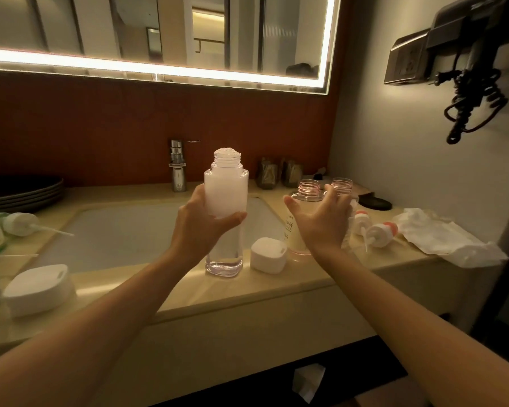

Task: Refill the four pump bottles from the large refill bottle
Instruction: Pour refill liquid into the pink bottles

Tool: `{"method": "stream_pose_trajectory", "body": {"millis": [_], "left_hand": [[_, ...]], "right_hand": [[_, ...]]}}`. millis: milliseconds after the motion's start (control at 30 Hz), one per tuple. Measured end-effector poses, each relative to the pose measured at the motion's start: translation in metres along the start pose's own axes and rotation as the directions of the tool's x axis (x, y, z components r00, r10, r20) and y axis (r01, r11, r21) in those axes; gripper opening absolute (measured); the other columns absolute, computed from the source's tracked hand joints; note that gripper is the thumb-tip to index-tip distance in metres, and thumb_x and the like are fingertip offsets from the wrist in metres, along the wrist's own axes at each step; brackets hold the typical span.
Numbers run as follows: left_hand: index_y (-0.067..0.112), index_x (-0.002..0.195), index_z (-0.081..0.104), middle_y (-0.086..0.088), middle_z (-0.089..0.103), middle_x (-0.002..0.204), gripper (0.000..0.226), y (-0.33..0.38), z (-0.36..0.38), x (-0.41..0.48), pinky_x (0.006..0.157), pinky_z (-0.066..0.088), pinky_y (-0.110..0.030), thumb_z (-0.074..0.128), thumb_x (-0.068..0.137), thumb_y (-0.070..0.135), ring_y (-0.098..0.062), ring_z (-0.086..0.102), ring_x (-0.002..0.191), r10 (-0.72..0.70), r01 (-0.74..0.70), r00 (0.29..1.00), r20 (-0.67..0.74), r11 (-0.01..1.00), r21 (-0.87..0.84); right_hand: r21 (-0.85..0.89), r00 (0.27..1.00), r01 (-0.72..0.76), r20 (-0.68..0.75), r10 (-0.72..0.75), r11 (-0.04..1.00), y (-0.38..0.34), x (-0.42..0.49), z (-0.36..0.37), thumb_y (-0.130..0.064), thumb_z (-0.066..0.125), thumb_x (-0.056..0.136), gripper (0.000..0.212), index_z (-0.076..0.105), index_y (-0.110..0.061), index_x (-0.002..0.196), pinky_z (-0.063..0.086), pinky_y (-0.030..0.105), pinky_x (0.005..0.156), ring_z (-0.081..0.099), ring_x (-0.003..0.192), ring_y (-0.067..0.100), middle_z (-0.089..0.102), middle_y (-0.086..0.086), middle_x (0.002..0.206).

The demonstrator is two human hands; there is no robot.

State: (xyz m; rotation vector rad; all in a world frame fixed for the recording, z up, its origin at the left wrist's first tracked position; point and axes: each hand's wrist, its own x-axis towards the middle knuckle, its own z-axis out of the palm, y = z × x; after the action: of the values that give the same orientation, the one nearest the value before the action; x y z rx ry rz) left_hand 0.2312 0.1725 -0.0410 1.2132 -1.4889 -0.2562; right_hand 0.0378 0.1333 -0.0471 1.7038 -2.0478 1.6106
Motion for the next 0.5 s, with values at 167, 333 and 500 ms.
{"method": "stream_pose_trajectory", "body": {"millis": [167, 333, 500], "left_hand": [[0.011, 0.130, 0.045, -0.007, 0.058, 0.119, 0.076, 0.005, 0.002, -0.001, 0.083, 0.053, -0.036, 0.080, 0.066, 0.031, -0.020, 0.056, 0.098, 0.018, -0.017, 1.000, -0.001, 1.000, 0.009], [0.014, 0.129, 0.046, -0.005, 0.059, 0.116, 0.076, 0.002, -0.001, 0.001, 0.080, 0.053, -0.033, 0.081, 0.064, 0.032, -0.021, 0.058, 0.098, 0.020, -0.020, 1.000, -0.003, 1.000, 0.021], [0.013, 0.128, 0.048, -0.007, 0.060, 0.115, 0.074, -0.002, -0.006, 0.004, 0.081, 0.053, -0.037, 0.082, 0.064, 0.032, -0.022, 0.058, 0.097, 0.014, -0.013, 1.000, -0.020, 0.999, 0.042]], "right_hand": [[-0.073, 0.998, -0.013, 0.063, 0.018, 0.997, 0.001, 0.003, 0.007, -0.061, 0.070, 0.065, 0.089, 0.038, -0.009, 0.131, 0.041, 0.036, 0.092, 0.038, 0.118, 0.028, 0.036, 0.013, 0.133], [-0.095, 1.000, 0.017, 0.026, -0.014, 0.995, 0.004, 0.004, 0.012, -0.057, 0.073, 0.065, 0.081, 0.039, -0.013, 0.124, 0.045, 0.037, 0.091, 0.039, 0.114, 0.027, 0.038, 0.011, 0.130], [-0.084, 0.997, 0.059, 0.048, -0.055, 0.995, 0.002, 0.002, 0.014, -0.051, 0.069, 0.073, 0.073, 0.036, -0.013, 0.125, 0.039, 0.038, 0.095, 0.040, 0.118, 0.027, 0.045, 0.008, 0.132]]}}
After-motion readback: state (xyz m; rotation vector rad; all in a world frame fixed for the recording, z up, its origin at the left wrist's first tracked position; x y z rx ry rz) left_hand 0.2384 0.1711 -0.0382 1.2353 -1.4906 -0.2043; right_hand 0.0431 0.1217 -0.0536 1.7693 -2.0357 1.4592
